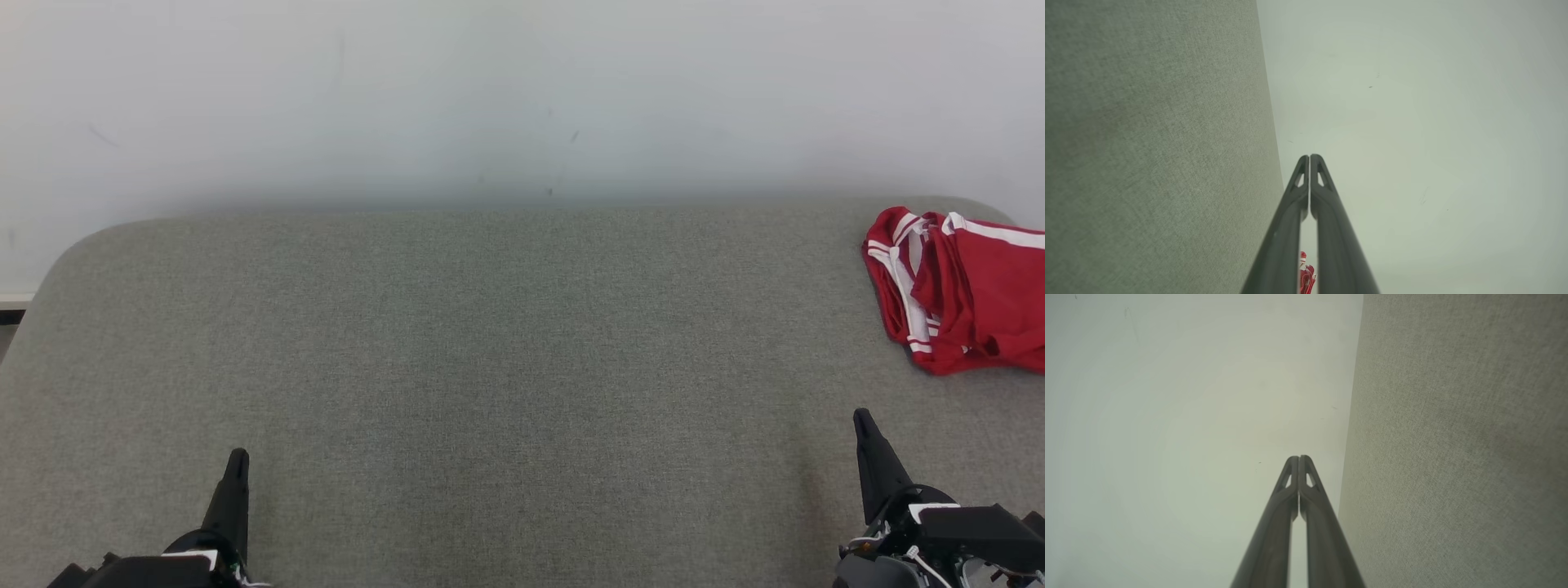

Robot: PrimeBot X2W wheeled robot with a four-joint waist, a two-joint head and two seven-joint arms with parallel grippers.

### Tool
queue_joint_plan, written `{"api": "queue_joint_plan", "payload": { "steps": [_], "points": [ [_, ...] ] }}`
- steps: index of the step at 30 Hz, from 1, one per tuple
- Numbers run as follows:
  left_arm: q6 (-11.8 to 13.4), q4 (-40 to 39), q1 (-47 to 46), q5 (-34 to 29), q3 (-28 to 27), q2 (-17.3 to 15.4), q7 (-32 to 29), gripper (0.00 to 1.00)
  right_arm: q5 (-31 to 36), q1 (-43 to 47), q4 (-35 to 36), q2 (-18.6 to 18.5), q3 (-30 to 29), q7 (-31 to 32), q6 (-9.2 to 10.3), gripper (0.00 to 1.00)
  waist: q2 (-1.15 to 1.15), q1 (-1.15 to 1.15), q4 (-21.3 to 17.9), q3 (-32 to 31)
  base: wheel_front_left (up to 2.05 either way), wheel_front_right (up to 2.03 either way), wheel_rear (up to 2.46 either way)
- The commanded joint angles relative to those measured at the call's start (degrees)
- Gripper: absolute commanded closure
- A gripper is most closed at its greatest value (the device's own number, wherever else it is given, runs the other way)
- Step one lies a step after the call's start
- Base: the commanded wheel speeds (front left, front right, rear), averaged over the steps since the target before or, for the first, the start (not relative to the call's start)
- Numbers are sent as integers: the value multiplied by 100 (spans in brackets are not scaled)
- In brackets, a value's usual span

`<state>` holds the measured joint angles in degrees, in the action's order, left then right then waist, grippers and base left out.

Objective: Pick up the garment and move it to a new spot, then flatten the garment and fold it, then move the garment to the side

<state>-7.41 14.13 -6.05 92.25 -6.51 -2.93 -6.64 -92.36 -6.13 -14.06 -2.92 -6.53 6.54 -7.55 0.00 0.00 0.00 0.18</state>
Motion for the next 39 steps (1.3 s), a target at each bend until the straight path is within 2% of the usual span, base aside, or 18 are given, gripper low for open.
{"api": "queue_joint_plan", "payload": {
  "steps": [1, 39],
  "points": [
    [-16, -13, -41, 30, -13, 11, -4, 100, -10, -24, 0, 7, -9, 12, 12, 100, 0, 0, 0, 0, 0, 0, 0],
    [-16, -14, -37, 30, -13, 11, -3, 100, -11, -24, 2, 7, -7, 11, 12, 100, 0, 0, 0, 0, 0, 0, 0]
  ]
}}
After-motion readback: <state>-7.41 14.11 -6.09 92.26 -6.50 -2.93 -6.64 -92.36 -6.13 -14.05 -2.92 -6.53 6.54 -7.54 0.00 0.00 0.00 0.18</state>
